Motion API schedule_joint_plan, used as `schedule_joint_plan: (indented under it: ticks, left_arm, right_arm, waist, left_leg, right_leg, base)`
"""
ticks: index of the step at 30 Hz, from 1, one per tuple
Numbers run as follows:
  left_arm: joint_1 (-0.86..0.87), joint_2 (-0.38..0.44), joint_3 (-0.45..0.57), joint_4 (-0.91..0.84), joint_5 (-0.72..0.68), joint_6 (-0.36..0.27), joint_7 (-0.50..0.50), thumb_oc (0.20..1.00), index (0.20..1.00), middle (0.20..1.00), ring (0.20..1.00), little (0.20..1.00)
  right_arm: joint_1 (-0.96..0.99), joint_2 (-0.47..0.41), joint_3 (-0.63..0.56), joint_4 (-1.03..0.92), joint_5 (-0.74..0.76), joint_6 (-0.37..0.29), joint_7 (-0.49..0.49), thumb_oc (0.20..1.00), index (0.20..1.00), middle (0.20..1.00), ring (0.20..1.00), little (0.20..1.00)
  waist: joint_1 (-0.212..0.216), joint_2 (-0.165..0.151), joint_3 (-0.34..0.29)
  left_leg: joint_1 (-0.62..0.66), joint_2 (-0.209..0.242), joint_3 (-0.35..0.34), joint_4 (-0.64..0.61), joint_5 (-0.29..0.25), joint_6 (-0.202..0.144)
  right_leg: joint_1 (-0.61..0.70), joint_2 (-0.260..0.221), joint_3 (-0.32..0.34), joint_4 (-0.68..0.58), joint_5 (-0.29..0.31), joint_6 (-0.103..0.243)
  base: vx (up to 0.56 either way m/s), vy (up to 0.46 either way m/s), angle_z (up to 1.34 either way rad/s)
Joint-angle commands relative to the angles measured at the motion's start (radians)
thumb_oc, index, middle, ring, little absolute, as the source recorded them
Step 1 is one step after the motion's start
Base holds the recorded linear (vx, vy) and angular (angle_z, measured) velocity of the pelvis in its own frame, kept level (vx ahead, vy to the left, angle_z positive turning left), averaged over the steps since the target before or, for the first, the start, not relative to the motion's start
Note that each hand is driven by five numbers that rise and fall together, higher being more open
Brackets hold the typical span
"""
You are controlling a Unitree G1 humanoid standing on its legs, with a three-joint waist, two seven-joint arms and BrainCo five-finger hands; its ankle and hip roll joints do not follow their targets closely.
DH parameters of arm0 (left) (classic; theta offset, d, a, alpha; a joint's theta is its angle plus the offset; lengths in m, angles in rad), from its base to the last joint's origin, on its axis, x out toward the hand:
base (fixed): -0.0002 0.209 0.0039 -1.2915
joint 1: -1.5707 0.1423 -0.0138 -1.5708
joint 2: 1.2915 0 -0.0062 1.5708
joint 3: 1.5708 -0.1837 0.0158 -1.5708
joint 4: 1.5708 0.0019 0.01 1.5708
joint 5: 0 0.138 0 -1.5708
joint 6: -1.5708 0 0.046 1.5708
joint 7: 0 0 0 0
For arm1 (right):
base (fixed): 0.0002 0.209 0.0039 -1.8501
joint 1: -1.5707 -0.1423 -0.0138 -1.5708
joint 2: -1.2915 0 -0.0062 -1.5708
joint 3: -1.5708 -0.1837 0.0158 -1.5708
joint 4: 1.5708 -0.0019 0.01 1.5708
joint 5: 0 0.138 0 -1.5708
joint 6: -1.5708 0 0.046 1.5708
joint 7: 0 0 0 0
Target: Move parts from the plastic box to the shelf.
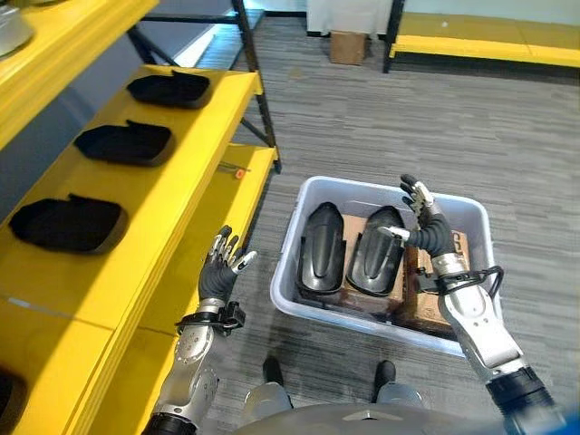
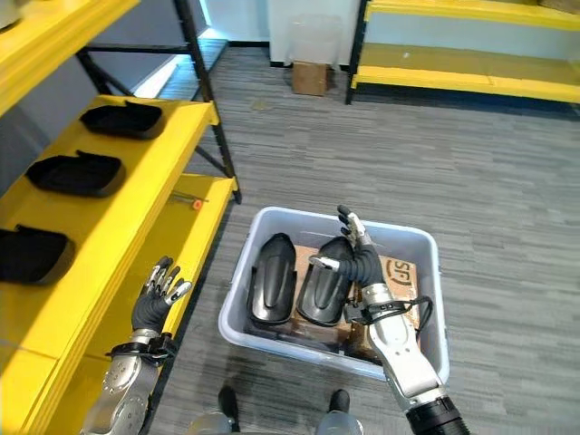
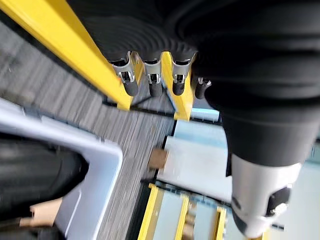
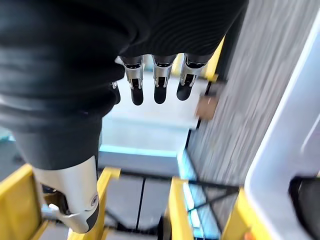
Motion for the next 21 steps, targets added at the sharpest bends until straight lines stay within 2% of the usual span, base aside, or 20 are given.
schedule_joint_plan:
  ticks: [1, 2, 6, 8, 9, 10, 11, 12, 13, 14, 15, 16, 17, 18, 19, 21]
  left_arm:
    - [-0.039, 0.051, 0.022, -0.066, -0.001, -0.037, -0.020, 1.000, 1.000, 1.000, 1.000, 1.000]
    - [-0.039, 0.047, 0.013, -0.061, 0.002, -0.034, -0.020, 1.000, 1.000, 1.000, 1.000, 1.000]
    - [-0.039, 0.048, 0.015, -0.058, 0.007, -0.035, -0.020, 1.000, 1.000, 1.000, 1.000, 1.000]
    - [-0.051, 0.046, 0.011, -0.055, 0.012, -0.037, -0.023, 1.000, 1.000, 1.000, 1.000, 1.000]
    - [-0.064, 0.044, 0.001, -0.053, 0.005, -0.042, -0.019, 1.000, 1.000, 1.000, 1.000, 1.000]
    - [-0.065, 0.045, 0.001, -0.053, 0.005, -0.042, -0.019, 1.000, 1.000, 1.000, 1.000, 1.000]
    - [-0.077, 0.044, -0.006, -0.052, 0.005, -0.044, -0.013, 1.000, 1.000, 1.000, 1.000, 1.000]
    - [-0.087, 0.044, -0.012, -0.054, 0.002, -0.043, -0.009, 1.000, 1.000, 1.000, 1.000, 1.000]
    - [-0.091, 0.043, -0.014, -0.057, -0.009, -0.041, -0.007, 1.000, 1.000, 1.000, 1.000, 1.000]
    - [-0.097, 0.042, -0.022, -0.059, -0.012, -0.043, 0.000, 1.000, 1.000, 1.000, 1.000, 1.000]
    - [-0.108, 0.039, -0.031, -0.061, -0.014, -0.047, 0.007, 1.000, 1.000, 1.000, 1.000, 1.000]
    - [-0.108, 0.039, -0.031, -0.061, -0.014, -0.047, 0.007, 1.000, 1.000, 1.000, 1.000, 1.000]
    - [-0.121, 0.035, -0.045, -0.059, -0.021, -0.052, 0.004, 1.000, 1.000, 1.000, 1.000, 1.000]
    - [-0.127, 0.036, -0.051, -0.051, -0.022, -0.055, 0.004, 1.000, 1.000, 1.000, 1.000, 1.000]
    - [-0.143, 0.038, -0.059, -0.050, -0.019, -0.059, 0.004, 1.000, 1.000, 1.000, 1.000, 1.000]
    - [-0.163, 0.053, -0.069, -0.050, -0.019, -0.066, 0.003, 1.000, 1.000, 1.000, 1.000, 1.000]
  right_arm:
    - [-0.040, 0.026, -0.021, -0.095, 0.029, -0.047, -0.005, 1.000, 1.000, 1.000, 1.000, 1.000]
    - [-0.031, 0.020, -0.032, -0.097, 0.032, -0.054, -0.013, 1.000, 1.000, 1.000, 1.000, 1.000]
    - [-0.016, 0.009, -0.050, -0.102, 0.029, -0.056, -0.015, 1.000, 1.000, 1.000, 1.000, 1.000]
    - [-0.009, -0.009, -0.062, -0.099, 0.024, -0.058, -0.015, 1.000, 1.000, 1.000, 1.000, 1.000]
    - [-0.038, -0.018, -0.043, -0.083, 0.030, -0.061, -0.022, 1.000, 1.000, 1.000, 1.000, 1.000]
    - [-0.040, -0.018, -0.043, -0.082, 0.030, -0.061, -0.022, 1.000, 1.000, 1.000, 1.000, 1.000]
    - [-0.066, -0.012, -0.026, -0.071, 0.028, -0.062, -0.031, 1.000, 1.000, 1.000, 1.000, 1.000]
    - [-0.101, -0.002, -0.004, -0.049, 0.028, -0.063, -0.041, 1.000, 1.000, 1.000, 1.000, 1.000]
    - [-0.140, 0.013, 0.020, -0.025, 0.043, -0.064, -0.049, 1.000, 1.000, 1.000, 1.000, 1.000]
    - [-0.161, 0.024, 0.035, -0.004, 0.053, -0.065, -0.058, 1.000, 1.000, 1.000, 1.000, 1.000]
    - [-0.187, 0.031, 0.047, 0.009, 0.048, -0.068, -0.073, 1.000, 1.000, 1.000, 1.000, 1.000]
    - [-0.188, 0.031, 0.047, 0.010, 0.048, -0.068, -0.073, 1.000, 1.000, 1.000, 1.000, 1.000]
    - [-0.187, 0.037, 0.058, 0.023, 0.051, -0.061, -0.074, 1.000, 1.000, 1.000, 1.000, 1.000]
    - [-0.198, 0.035, 0.071, 0.029, 0.041, -0.057, -0.070, 1.000, 1.000, 1.000, 1.000, 1.000]
    - [-0.200, 0.034, 0.068, 0.026, 0.027, -0.051, -0.063, 1.000, 1.000, 1.000, 1.000, 1.000]
    - [-0.201, 0.041, 0.064, 0.038, 0.040, -0.050, -0.069, 1.000, 1.000, 1.000, 1.000, 1.000]
  waist:
    - [0.024, -0.037, 0.016]
    - [0.012, -0.030, 0.019]
    - [0.004, -0.026, 0.025]
    - [-0.002, -0.025, 0.047]
    - [0.023, -0.035, 0.100]
    - [0.021, -0.036, 0.098]
    - [0.033, -0.042, 0.117]
    - [0.041, -0.047, 0.125]
    - [0.042, -0.045, 0.124]
    - [0.042, -0.046, 0.128]
    - [0.044, -0.037, 0.137]
    - [0.045, -0.038, 0.137]
    - [0.042, -0.025, 0.150]
    - [0.042, -0.017, 0.152]
    - [0.032, -0.011, 0.161]
    - [0.028, -0.020, 0.179]
  left_leg:
    - [0.060, -0.039, -0.025, 0.008, -0.097, -0.008]
    - [0.066, -0.020, -0.014, -0.004, -0.081, -0.020]
    - [0.062, -0.004, -0.006, 0.001, -0.067, -0.031]
    - [0.012, 0.020, -0.008, 0.099, -0.055, -0.048]
    - [-0.075, 0.007, -0.119, 0.282, -0.027, -0.056]
    - [-0.079, 0.005, -0.120, 0.282, -0.024, -0.055]
    - [-0.106, -0.017, -0.181, 0.314, -0.010, -0.060]
    - [-0.121, -0.022, -0.210, 0.290, -0.016, -0.057]
    - [-0.111, 0.001, -0.214, 0.189, -0.022, -0.050]
    - [-0.119, 0.026, -0.211, 0.125, -0.009, -0.052]
    - [-0.138, 0.058, -0.197, 0.056, 0.030, -0.062]
    - [-0.137, 0.057, -0.195, 0.054, 0.031, -0.062]
    - [-0.121, 0.051, -0.213, 0.053, -0.004, -0.054]
    - [-0.118, 0.039, -0.214, 0.048, -0.021, -0.051]
    - [-0.128, 0.029, -0.186, 0.057, -0.034, -0.052]
    - [-0.136, 0.011, -0.151, 0.083, -0.056, -0.048]
  right_leg:
    - [-0.050, -0.021, -0.013, 0.064, 0.002, -0.001]
    - [-0.059, 0.000, -0.008, 0.072, -0.014, -0.011]
    - [-0.069, 0.015, -0.001, 0.080, -0.023, -0.021]
    - [-0.076, 0.032, 0.010, 0.087, -0.041, -0.043]
    - [-0.073, 0.050, 0.041, 0.093, -0.052, -0.070]
    - [-0.076, 0.049, 0.039, 0.091, -0.049, -0.070]
    - [-0.080, 0.049, 0.052, 0.093, -0.046, -0.073]
    - [-0.085, 0.046, 0.058, 0.088, -0.044, -0.069]
    - [-0.090, 0.046, 0.067, 0.077, -0.044, -0.057]
    - [-0.098, 0.039, 0.076, 0.073, -0.037, -0.048]
    - [-0.108, 0.026, 0.081, 0.073, -0.031, -0.034]
    - [-0.108, 0.026, 0.082, 0.074, -0.031, -0.034]
    - [-0.131, 0.005, 0.114, 0.084, -0.025, -0.010]
    - [-0.153, 0.004, 0.136, 0.089, -0.008, -0.004]
    - [-0.167, -0.015, 0.149, 0.086, 0.019, 0.005]
    - [-0.180, -0.033, 0.169, 0.064, 0.050, 0.018]
  base:
    - [0.05, -0.211, -0.19]
    - [0.04, -0.152, -0.18]
    - [0.02, -0.128, -0.08]
    - [-0.07, -0.219, -0.04]
    - [-0.11, -0.168, -0.05]
    - [-0.12, -0.128, -0.22]
    - [-0.05, 0.004, -0.43]
    - [-0.03, 0.058, -0.46]
    - [0.00, 0.125, -0.33]
    - [0.00, 0.203, -0.21]
    - [-0.01, 0.149, -0.10]
    - [0.00, 0.280, -0.06]
    - [-0.01, 0.287, -0.08]
    - [-0.04, 0.401, -0.35]
    - [-0.05, 0.312, -0.77]
    - [-0.01, 0.287, -0.79]
